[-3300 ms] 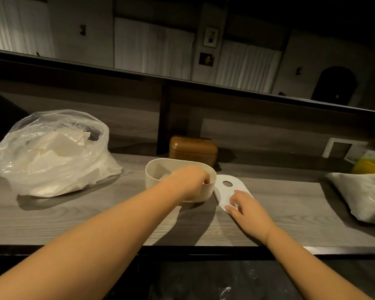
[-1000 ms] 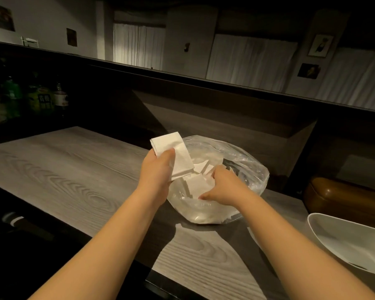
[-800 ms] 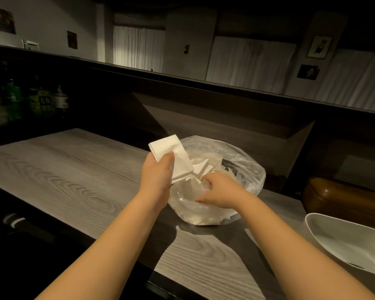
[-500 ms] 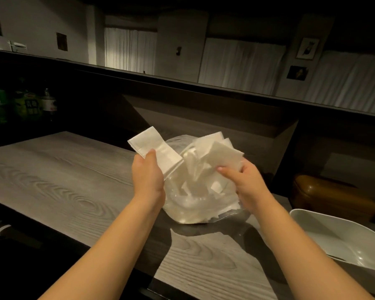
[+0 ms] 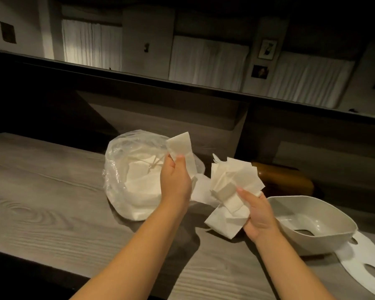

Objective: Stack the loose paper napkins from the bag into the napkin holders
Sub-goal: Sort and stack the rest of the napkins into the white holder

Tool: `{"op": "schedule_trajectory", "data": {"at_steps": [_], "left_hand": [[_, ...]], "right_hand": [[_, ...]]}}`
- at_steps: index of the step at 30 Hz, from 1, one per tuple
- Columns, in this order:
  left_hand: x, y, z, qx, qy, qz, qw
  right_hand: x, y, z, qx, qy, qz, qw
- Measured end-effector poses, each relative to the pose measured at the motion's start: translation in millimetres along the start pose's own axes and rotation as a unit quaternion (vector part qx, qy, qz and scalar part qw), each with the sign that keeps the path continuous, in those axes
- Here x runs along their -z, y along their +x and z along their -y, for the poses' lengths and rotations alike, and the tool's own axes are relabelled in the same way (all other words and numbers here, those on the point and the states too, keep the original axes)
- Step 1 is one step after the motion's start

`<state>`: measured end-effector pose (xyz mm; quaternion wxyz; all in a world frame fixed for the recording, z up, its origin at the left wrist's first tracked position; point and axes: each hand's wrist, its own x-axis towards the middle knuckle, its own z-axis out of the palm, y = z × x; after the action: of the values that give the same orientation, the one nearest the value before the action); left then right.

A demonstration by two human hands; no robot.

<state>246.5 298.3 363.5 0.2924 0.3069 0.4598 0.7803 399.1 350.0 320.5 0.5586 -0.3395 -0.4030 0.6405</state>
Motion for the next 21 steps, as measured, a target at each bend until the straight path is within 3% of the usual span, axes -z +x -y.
{"op": "schedule_trajectory", "data": {"at_steps": [4, 8, 13, 21], "left_hand": [[-13, -5, 28, 0.025, 0.027, 0.024, 0.999], [-10, -3, 43, 0.032, 0.082, 0.095, 0.992], [-7, -12, 45, 0.173, 0.077, 0.227, 0.955], [-7, -17, 58, 0.284, -0.01, 0.262, 0.922]], "right_hand": [[10, -2, 18, 0.02, 0.038, 0.037, 0.998], [14, -8, 34, 0.026, 0.072, 0.08, 0.994], [20, -11, 38, 0.048, 0.107, 0.045, 0.992], [13, -17, 26, 0.003, 0.039, 0.108, 0.993]]}}
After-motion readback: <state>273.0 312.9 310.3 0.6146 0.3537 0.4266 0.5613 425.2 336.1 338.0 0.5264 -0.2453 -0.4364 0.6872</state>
